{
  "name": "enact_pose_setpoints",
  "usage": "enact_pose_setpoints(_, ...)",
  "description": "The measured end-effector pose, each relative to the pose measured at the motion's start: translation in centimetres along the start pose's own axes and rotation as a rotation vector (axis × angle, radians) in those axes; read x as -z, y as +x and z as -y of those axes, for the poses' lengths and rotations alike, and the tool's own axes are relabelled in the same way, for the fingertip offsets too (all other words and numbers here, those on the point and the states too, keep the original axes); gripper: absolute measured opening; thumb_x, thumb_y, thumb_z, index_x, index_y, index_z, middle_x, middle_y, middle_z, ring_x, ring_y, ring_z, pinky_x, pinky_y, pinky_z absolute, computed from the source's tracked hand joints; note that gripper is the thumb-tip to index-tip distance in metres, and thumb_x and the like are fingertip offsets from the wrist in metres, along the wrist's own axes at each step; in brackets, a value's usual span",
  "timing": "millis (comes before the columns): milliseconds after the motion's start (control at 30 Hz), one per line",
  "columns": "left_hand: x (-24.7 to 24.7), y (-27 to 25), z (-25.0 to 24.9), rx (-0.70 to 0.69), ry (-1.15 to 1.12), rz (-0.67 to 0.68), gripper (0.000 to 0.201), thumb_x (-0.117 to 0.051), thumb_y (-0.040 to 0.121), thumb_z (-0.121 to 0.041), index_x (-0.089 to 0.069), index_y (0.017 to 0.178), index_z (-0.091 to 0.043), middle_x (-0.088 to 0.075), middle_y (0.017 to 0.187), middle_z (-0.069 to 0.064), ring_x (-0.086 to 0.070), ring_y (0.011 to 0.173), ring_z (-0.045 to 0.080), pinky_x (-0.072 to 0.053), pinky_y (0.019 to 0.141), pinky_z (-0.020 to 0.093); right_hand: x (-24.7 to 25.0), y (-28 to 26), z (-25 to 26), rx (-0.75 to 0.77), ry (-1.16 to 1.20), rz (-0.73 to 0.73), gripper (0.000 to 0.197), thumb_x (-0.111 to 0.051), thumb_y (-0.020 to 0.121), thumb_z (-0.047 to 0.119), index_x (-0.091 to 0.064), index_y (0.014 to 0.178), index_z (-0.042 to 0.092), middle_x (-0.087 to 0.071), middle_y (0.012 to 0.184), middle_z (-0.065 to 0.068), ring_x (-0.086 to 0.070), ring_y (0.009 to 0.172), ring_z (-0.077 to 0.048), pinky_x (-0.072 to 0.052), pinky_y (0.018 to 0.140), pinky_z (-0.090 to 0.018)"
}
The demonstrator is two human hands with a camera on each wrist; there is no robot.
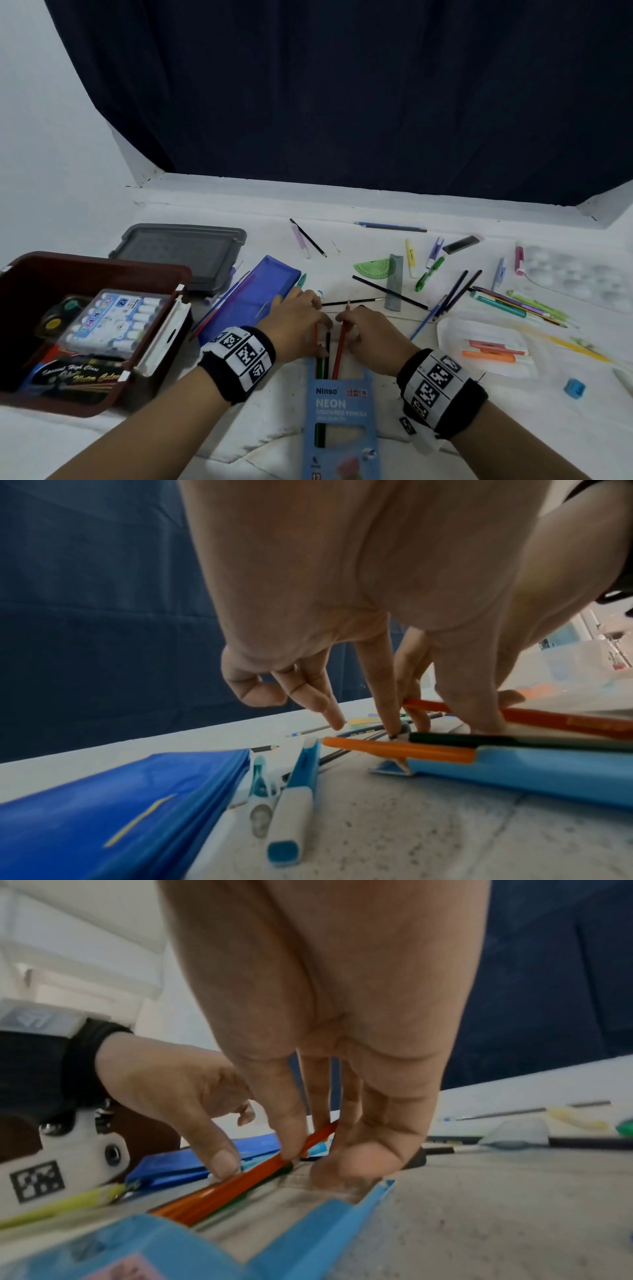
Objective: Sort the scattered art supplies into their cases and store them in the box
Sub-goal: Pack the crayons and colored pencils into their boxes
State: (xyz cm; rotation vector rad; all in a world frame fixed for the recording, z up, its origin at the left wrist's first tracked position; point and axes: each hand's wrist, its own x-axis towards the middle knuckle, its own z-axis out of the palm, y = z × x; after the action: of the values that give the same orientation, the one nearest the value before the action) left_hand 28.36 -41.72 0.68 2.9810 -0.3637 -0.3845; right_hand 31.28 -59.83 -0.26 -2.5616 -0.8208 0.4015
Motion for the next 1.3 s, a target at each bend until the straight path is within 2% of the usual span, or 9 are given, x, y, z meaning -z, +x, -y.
enact_pose_setpoints(133,-0.9,-1.9,1.2,-0.032,-0.080,-0.015,0.057,-0.065,0.085,-0.055,-0.049,0.138,-0.042,-0.036,0.143,-0.009,-0.026,0.134,0.015,-0.025,0.106,0.044,-0.9,-0.6,-0.1,0.029,-0.127,0.015,0.034,-0.063,0.091,0.024,-0.062,0.124,0.014,-0.054,0.120,-0.006,-0.053,0.113,-0.025,-0.046,0.091,-0.035)
enact_pose_setpoints(233,-1.6,-3.5,1.5,-0.043,-0.031,-0.030,0.059,-0.059,0.089,-0.057,-0.042,0.142,-0.039,-0.031,0.152,-0.013,-0.025,0.139,0.012,-0.024,0.101,0.042,-1.5,-1.2,0.3,0.028,-0.181,0.013,0.039,-0.063,0.092,0.033,-0.060,0.130,0.024,-0.049,0.125,-0.002,-0.045,0.118,-0.024,-0.045,0.097,-0.039)
enact_pose_setpoints(367,-2.5,-4.6,0.8,-0.088,0.059,-0.029,0.062,-0.057,0.085,-0.062,-0.041,0.139,-0.036,-0.037,0.146,-0.014,-0.033,0.134,0.015,-0.027,0.092,0.042,-1.8,-1.5,1.1,0.060,-0.302,-0.029,0.037,-0.059,0.093,0.035,-0.060,0.129,0.025,-0.041,0.138,-0.003,-0.035,0.130,-0.026,-0.041,0.101,-0.044)
enact_pose_setpoints(433,-2.6,-4.9,0.5,-0.090,0.096,-0.026,0.066,-0.055,0.085,-0.064,-0.038,0.141,-0.034,-0.034,0.148,-0.014,-0.033,0.133,0.017,-0.027,0.091,0.042,-2.4,-1.4,1.3,0.116,-0.349,-0.032,0.035,-0.059,0.093,0.032,-0.061,0.126,0.020,-0.043,0.139,-0.005,-0.040,0.130,-0.027,-0.040,0.101,-0.042)
enact_pose_setpoints(600,-2.7,-4.9,0.1,-0.060,0.132,0.027,0.075,-0.051,0.089,-0.065,-0.029,0.150,-0.030,-0.026,0.158,-0.014,-0.033,0.135,0.019,-0.025,0.094,0.044,-3.9,-1.2,0.9,0.169,-0.316,-0.020,0.025,-0.061,0.092,0.021,-0.062,0.116,0.014,-0.055,0.119,-0.004,-0.052,0.113,-0.023,-0.047,0.090,-0.035)
enact_pose_setpoints(767,-2.7,-4.7,0.0,-0.030,0.146,0.058,0.079,-0.051,0.088,-0.067,-0.026,0.152,-0.027,-0.045,0.143,-0.009,-0.038,0.130,0.018,-0.025,0.093,0.044,-4.1,-2.4,1.4,0.206,-0.352,-0.005,0.026,-0.050,0.097,0.010,-0.064,0.119,0.011,-0.055,0.121,-0.007,-0.054,0.111,-0.026,-0.046,0.089,-0.035)
enact_pose_setpoints(900,-2.9,-4.6,0.2,-0.014,0.132,0.054,0.085,-0.050,0.086,-0.070,-0.022,0.154,-0.027,-0.053,0.134,-0.004,-0.038,0.129,0.018,-0.027,0.095,0.044,-4.3,-3.4,1.7,0.239,-0.333,0.054,0.034,-0.047,0.090,-0.002,-0.066,0.116,0.010,-0.056,0.123,-0.008,-0.056,0.110,-0.027,-0.049,0.090,-0.037)
enact_pose_setpoints(1200,-3.5,-4.9,0.5,-0.019,0.125,0.026,0.084,-0.048,0.087,-0.071,-0.021,0.154,-0.028,-0.052,0.137,-0.010,-0.040,0.130,0.016,-0.026,0.097,0.045,-3.7,-4.0,1.1,0.271,-0.100,0.072,0.036,-0.050,0.084,0.002,-0.073,0.109,0.013,-0.070,0.105,-0.004,-0.063,0.097,-0.020,-0.051,0.083,-0.036)
enact_pose_setpoints(1300,-3.5,-4.9,0.5,-0.018,0.114,0.021,0.084,-0.049,0.087,-0.071,-0.021,0.154,-0.029,-0.053,0.136,-0.009,-0.040,0.131,0.017,-0.026,0.097,0.045,-3.1,-4.1,1.3,0.288,-0.071,0.046,0.035,-0.047,0.086,0.001,-0.071,0.109,0.012,-0.068,0.105,-0.006,-0.061,0.096,-0.020,-0.049,0.084,-0.037)
